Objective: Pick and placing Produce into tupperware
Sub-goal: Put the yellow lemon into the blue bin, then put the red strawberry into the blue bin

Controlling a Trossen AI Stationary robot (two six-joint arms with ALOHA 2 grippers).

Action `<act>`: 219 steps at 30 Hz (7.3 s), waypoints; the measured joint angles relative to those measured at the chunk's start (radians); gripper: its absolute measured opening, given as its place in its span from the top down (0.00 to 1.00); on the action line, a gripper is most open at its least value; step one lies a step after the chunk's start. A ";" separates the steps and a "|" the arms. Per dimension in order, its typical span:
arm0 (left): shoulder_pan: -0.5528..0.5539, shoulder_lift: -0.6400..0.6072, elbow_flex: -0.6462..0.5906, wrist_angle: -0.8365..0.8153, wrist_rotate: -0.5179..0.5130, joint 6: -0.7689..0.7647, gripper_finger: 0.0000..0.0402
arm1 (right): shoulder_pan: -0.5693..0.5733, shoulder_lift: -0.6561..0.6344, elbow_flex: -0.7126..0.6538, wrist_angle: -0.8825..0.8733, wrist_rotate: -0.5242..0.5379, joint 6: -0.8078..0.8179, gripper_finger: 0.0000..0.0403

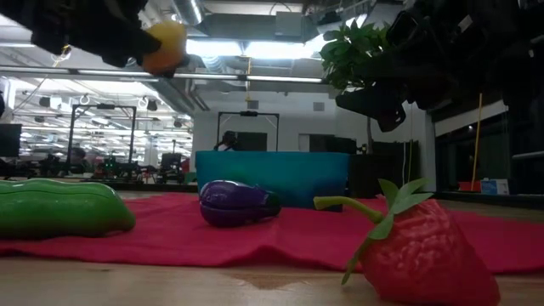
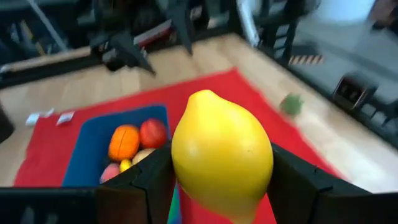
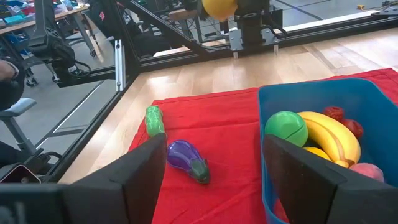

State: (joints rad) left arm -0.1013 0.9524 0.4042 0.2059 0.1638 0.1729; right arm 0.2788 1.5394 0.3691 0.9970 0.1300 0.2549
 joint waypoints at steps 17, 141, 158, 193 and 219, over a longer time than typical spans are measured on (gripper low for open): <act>0.058 0.037 -0.100 0.306 0.003 -0.089 0.51 | 0.000 0.000 0.000 0.000 0.000 -0.001 0.34; 0.131 0.596 0.566 -0.301 -0.019 0.068 0.40 | -0.027 -0.011 0.000 0.010 0.001 -0.102 0.34; 0.024 0.112 0.099 -0.010 -0.104 -0.121 0.40 | 0.013 -0.011 0.318 -0.551 0.000 -0.071 0.34; -0.249 -0.180 -0.102 0.049 -0.235 -0.164 0.40 | 0.268 0.210 0.853 -1.234 0.065 0.407 0.34; -0.326 -0.179 -0.101 0.004 -0.234 -0.164 0.40 | 0.398 0.581 1.311 -1.675 0.175 0.924 0.34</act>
State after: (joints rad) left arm -0.4271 0.7731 0.3031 0.2096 -0.0700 0.0093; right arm 0.6769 2.1201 1.6802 -0.6779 0.3048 1.1790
